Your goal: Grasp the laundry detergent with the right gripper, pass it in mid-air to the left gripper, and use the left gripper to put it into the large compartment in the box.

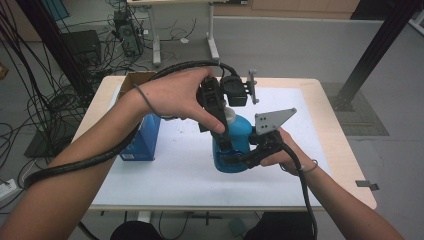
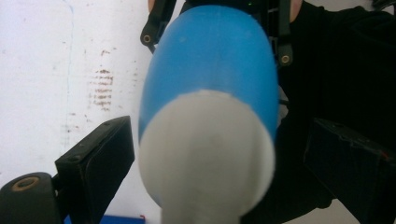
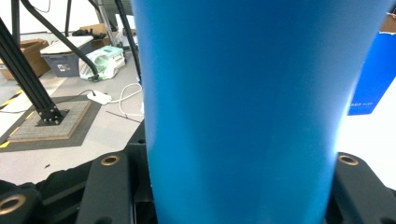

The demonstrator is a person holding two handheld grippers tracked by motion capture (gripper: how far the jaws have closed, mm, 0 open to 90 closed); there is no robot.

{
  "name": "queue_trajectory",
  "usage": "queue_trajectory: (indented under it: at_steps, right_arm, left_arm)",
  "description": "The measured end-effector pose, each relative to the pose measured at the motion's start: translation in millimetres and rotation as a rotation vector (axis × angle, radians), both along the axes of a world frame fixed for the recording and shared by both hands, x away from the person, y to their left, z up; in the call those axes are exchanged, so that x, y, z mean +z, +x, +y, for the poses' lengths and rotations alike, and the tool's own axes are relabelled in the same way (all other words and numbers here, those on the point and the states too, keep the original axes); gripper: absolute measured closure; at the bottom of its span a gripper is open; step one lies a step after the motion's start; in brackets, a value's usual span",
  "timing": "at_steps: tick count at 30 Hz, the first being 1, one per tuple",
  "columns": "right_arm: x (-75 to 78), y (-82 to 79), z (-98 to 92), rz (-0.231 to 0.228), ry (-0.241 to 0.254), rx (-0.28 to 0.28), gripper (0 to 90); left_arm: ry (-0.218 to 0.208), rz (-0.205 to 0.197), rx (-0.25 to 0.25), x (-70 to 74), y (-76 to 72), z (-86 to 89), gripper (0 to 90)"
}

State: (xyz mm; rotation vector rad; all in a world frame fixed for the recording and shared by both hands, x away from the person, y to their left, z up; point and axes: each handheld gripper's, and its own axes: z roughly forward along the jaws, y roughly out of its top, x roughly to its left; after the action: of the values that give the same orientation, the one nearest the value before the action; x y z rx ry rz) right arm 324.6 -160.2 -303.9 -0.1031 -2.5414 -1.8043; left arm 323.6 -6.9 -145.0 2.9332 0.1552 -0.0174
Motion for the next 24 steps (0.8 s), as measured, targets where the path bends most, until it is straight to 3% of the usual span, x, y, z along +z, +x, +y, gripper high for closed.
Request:
queue_trajectory:
  at_steps: [24]
  right_arm:
    - [8.2, -4.0, 0.7, -0.022, 0.005, 0.02, 43.0]
  left_arm:
    - [-0.004, 0.004, -0.022, -0.8, -0.1, -4.8, 18.4]
